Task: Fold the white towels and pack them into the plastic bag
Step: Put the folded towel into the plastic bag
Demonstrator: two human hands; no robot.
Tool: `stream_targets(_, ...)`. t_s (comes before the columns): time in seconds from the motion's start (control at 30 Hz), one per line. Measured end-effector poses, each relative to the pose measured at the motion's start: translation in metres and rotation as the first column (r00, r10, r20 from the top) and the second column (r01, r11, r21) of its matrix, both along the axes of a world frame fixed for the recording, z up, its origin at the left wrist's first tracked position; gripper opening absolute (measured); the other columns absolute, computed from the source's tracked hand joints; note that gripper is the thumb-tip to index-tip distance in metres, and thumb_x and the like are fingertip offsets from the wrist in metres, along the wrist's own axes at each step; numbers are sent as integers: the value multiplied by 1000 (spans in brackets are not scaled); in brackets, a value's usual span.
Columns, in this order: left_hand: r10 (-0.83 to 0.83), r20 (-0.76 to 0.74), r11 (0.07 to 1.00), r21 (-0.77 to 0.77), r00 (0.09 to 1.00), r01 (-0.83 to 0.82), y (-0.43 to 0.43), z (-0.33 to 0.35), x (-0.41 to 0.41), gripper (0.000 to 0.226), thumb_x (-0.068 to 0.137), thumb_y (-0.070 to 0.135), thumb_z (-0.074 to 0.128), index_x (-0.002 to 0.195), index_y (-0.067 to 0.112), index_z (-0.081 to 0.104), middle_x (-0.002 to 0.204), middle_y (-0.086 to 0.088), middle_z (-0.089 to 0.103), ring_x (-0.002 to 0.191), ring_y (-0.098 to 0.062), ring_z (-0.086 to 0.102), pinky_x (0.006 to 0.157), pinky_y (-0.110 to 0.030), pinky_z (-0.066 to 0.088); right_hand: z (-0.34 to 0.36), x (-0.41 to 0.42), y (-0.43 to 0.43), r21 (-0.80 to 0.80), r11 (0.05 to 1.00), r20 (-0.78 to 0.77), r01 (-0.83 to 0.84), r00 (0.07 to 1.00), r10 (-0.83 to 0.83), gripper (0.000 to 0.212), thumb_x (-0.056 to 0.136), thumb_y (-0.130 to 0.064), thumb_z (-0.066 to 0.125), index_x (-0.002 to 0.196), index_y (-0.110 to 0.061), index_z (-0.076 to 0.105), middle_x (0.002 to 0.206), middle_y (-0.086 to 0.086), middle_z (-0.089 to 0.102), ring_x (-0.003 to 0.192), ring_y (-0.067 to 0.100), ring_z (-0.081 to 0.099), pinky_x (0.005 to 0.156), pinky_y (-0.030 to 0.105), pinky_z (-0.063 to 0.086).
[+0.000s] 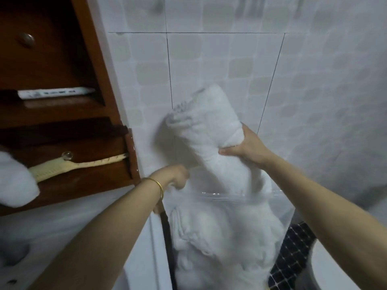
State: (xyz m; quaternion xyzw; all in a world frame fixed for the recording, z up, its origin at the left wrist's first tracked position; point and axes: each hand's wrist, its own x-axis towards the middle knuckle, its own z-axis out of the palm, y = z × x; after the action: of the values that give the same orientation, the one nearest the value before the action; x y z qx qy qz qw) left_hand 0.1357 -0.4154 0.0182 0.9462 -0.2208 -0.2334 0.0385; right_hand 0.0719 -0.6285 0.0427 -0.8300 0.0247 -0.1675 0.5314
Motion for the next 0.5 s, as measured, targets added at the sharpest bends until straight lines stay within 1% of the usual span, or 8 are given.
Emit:
stream_targets(0.07, 2, 14, 999, 32, 1000, -3, 5, -6, 5, 54, 95, 7, 46, 147, 12, 33, 153, -7, 30, 138, -24, 33, 110, -28, 30, -9, -4, -5, -78, 984, -157, -161, 976, 148, 76, 47, -30, 89, 115, -37, 54, 107, -16, 67, 101, 2, 63, 84, 22, 51)
stream_targets(0.13, 36, -18, 999, -12, 999, -36, 8, -9, 5, 54, 98, 10, 38, 149, 8, 22, 156, -10, 23, 141, -25, 25, 112, -26, 22, -14, -6, -11, -133, 945, -299, -297, 922, 248, 69, 54, -24, 89, 112, -42, 55, 107, -20, 67, 100, -2, 63, 84, 18, 50)
stream_targets(0.17, 42, -36, 999, -24, 998, -43, 9, -12, 6, 52, 98, 9, 37, 148, 6, 23, 154, -11, 26, 139, -24, 28, 110, -23, 23, -15, -6, -14, -134, 928, -354, -347, 892, 282, 66, 55, -23, 88, 110, -42, 56, 107, -20, 68, 99, -1, 63, 81, 16, 50)
stream_targets(0.2, 67, -36, 996, -51, 997, -69, 12, -13, 5, 49, 97, 7, 38, 146, 4, 29, 150, -13, 34, 136, -25, 34, 106, -22, 26, -15, -5, -18, -107, 917, -401, -385, 860, 315, 64, 56, -22, 86, 110, -40, 57, 107, -18, 69, 99, 1, 65, 79, 15, 51)
stream_targets(0.27, 125, 3, 982, -142, 992, -123, 16, -16, 9, 41, 94, 5, 46, 134, -1, 46, 137, -16, 50, 124, -27, 48, 101, -25, 37, -16, -2, -27, -39, 893, -494, -448, 785, 373, 64, 57, -19, 85, 112, -35, 58, 108, -11, 70, 99, 8, 67, 78, 19, 53)
stream_targets(0.37, 147, -1, 958, -249, 989, -142, 16, -17, 9, 32, 93, 11, 53, 121, -4, 57, 123, -17, 60, 108, -25, 56, 94, -31, 43, -26, 8, -31, -2, 825, -675, -565, 610, 415, 65, 59, -15, 85, 117, -28, 57, 111, -5, 70, 103, 15, 67, 81, 25, 54)
stream_targets(0.43, 151, -17, 944, -295, 988, -149, 14, -17, 5, 29, 92, 10, 51, 118, 0, 60, 120, -15, 62, 107, -27, 57, 91, -30, 44, -37, 17, -28, 21, 765, -798, -644, 450, 401, 64, 64, -11, 83, 122, -20, 56, 116, 1, 69, 107, 22, 65, 91, 37, 53)
stream_targets(0.5, 128, -12, 950, -285, 992, -126, 13, -17, 0, 26, 91, 9, 51, 113, 1, 62, 117, -15, 62, 107, -28, 58, 86, -28, 43, -51, 26, -24, 93, 725, -873, -682, 294, 389, 61, 70, -7, 78, 126, -15, 55, 121, 6, 66, 112, 26, 63, 98, 45, 48)
